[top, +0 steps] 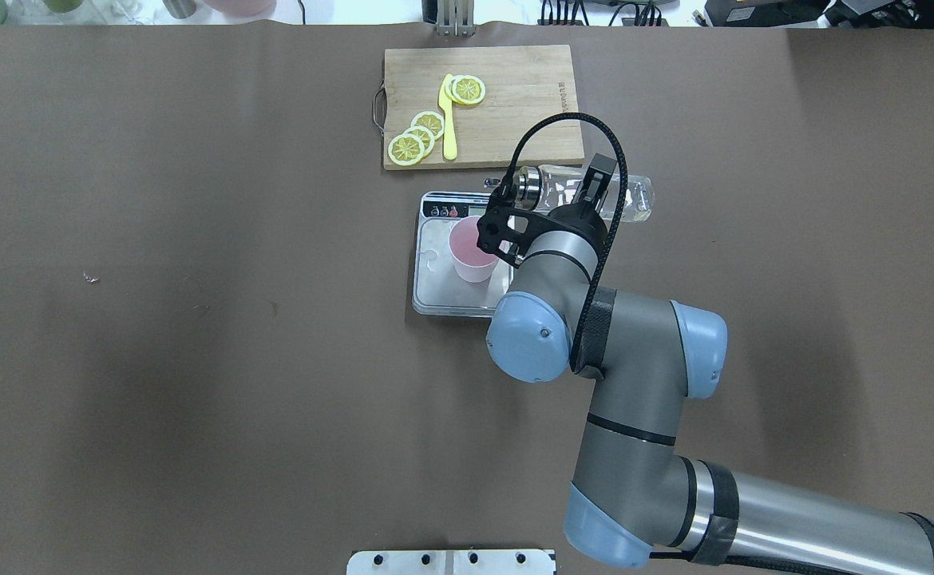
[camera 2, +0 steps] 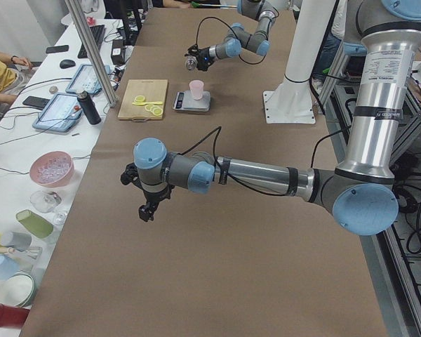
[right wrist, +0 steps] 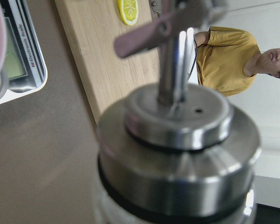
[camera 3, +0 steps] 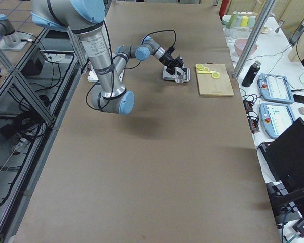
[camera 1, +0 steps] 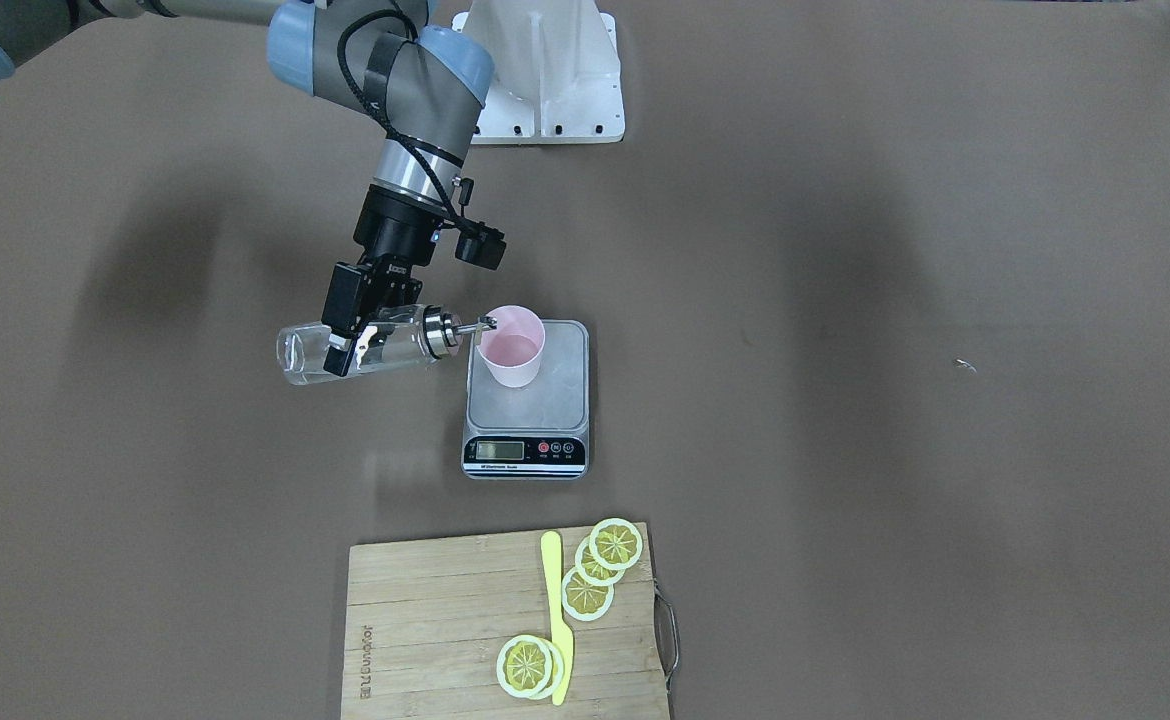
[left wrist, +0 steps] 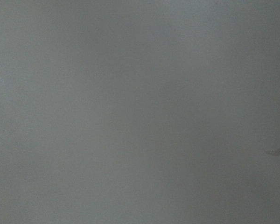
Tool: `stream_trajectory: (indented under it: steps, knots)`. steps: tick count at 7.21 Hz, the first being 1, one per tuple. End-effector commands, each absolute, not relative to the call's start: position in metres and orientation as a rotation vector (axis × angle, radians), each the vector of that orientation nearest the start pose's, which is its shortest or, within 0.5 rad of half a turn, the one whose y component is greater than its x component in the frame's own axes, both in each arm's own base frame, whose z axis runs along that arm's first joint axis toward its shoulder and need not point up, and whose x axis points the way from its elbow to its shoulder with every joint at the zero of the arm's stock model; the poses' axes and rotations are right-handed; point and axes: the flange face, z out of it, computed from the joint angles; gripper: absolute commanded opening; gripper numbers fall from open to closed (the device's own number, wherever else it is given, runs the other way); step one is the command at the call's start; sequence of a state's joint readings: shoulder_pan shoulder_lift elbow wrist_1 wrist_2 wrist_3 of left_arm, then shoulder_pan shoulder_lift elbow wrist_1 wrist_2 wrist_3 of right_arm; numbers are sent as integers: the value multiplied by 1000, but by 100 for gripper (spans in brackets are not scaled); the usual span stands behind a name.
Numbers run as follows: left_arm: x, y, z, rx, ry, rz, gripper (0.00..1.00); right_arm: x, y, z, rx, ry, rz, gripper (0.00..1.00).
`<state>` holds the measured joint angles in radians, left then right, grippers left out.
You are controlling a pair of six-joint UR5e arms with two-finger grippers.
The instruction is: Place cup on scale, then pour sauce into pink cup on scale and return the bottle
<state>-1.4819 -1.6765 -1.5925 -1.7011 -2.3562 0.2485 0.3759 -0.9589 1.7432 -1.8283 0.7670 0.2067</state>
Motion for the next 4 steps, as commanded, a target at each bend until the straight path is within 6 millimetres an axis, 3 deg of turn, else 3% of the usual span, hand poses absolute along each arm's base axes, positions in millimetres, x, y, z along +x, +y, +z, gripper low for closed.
stream_trajectory:
  steps: [1, 4]
  knots:
    - [-16, -552, 578, 308, 764, 416, 98, -531, -417, 246, 898, 334, -740, 0]
    - [-16, -552, 578, 310, 764, 415, 98, -533, -415, 254, 888, 351, -766, 0]
